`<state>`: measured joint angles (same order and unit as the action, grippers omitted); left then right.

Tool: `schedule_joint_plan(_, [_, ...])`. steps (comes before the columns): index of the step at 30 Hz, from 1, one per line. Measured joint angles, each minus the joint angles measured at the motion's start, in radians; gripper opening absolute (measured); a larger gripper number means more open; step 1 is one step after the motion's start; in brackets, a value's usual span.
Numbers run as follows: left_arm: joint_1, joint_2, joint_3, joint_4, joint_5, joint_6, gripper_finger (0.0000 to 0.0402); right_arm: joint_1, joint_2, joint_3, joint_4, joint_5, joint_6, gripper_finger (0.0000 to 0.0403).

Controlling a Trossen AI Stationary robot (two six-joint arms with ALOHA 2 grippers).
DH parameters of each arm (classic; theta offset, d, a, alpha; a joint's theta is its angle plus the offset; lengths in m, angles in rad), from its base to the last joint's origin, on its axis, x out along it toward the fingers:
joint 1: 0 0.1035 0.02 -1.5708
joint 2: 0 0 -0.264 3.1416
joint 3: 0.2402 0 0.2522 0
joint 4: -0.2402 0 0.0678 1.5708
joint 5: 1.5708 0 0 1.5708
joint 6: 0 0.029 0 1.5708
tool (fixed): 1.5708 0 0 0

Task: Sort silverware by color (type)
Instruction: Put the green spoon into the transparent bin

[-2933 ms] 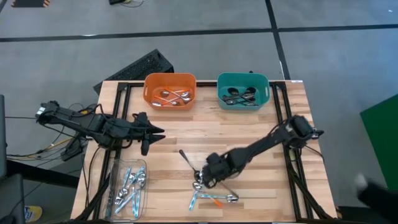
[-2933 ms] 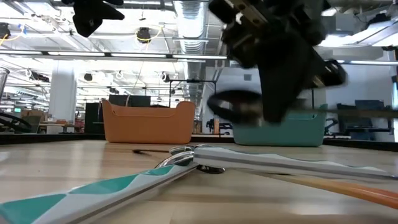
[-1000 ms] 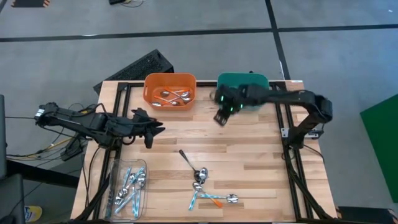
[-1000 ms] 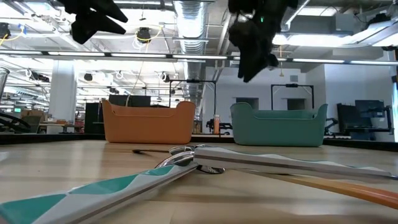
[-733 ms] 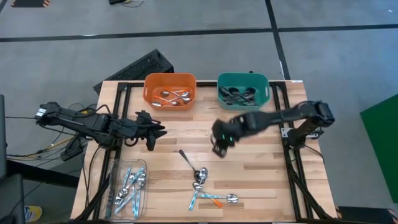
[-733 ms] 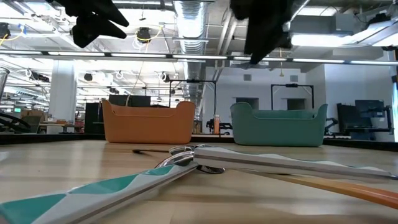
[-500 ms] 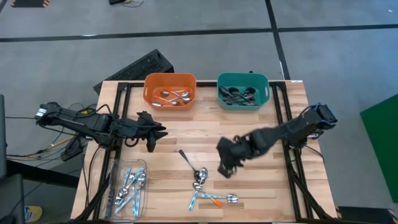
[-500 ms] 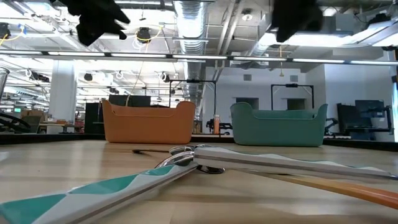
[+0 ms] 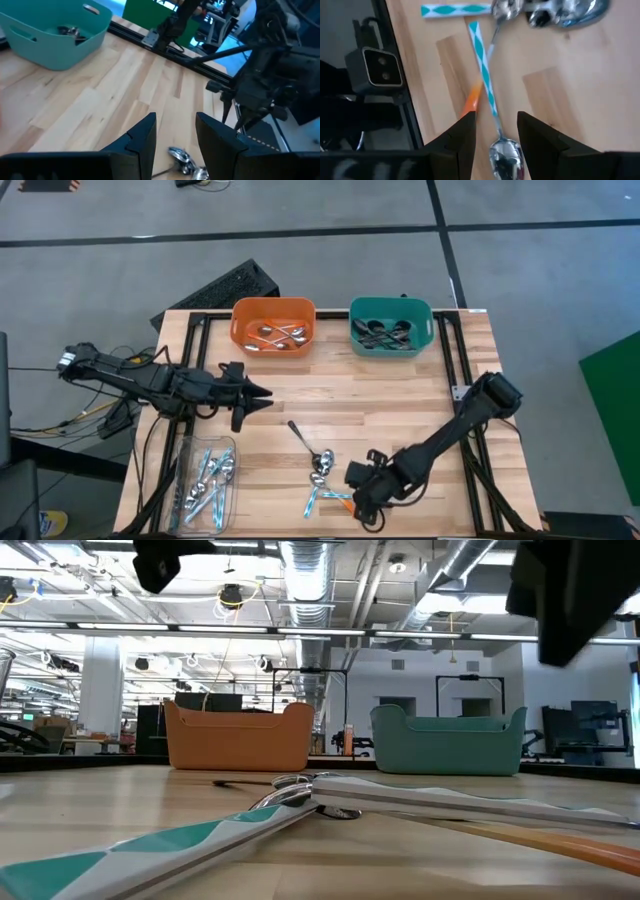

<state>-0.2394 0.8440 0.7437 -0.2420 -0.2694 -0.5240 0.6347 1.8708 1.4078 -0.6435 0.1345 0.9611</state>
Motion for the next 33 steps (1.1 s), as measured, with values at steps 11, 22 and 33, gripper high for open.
schedule_joint_plan(11, [-0.036, 0.000, 0.000, -0.015, 0.000, -0.035, 0.0123, 0.012, 0.096, 0.000, 0.053, -0.035, -0.166, 0.0166])
schedule_joint_plan(22, [-0.036, 0.000, 0.000, -0.041, -0.004, -0.033, 0.0123, 0.001, 0.104, -0.008, 0.054, -0.035, -0.372, 0.0172])
schedule_joint_plan(33, [-0.036, 0.000, 0.000, -0.070, -0.057, -0.014, 0.0123, -0.007, 0.192, -0.005, 0.062, -0.115, -0.389, 0.0171])
